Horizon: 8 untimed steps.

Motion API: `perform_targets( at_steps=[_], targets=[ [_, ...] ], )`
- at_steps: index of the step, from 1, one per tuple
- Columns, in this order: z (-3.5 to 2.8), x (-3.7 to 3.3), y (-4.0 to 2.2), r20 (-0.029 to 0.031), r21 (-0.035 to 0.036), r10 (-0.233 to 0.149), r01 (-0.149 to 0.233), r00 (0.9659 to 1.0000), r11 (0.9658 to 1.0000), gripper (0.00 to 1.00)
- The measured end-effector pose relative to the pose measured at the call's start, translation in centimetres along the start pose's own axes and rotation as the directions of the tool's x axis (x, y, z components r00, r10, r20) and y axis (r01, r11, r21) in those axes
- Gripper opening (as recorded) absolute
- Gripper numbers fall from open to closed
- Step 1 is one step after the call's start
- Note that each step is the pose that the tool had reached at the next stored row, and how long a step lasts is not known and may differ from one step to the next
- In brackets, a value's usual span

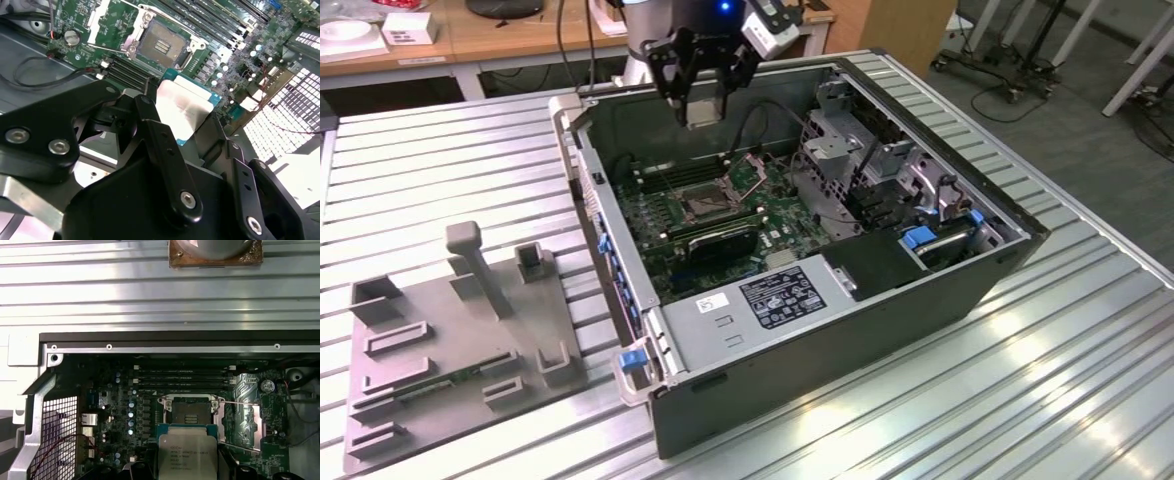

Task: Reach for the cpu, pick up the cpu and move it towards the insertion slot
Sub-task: 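Pick up the cpu and move it towards the insertion slot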

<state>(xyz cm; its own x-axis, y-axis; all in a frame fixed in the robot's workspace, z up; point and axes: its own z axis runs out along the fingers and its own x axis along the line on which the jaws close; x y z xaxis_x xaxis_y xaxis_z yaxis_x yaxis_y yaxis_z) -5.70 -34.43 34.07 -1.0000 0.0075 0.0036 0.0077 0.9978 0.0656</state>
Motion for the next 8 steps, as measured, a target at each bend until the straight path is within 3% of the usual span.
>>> perform_targets(
  at_steps=[8],
  targets=[
    [0.07,-0.19,0.07,0.0003,0.0000,0.004,-0.004,1.0000,1.0000,0.55]
  ],
)
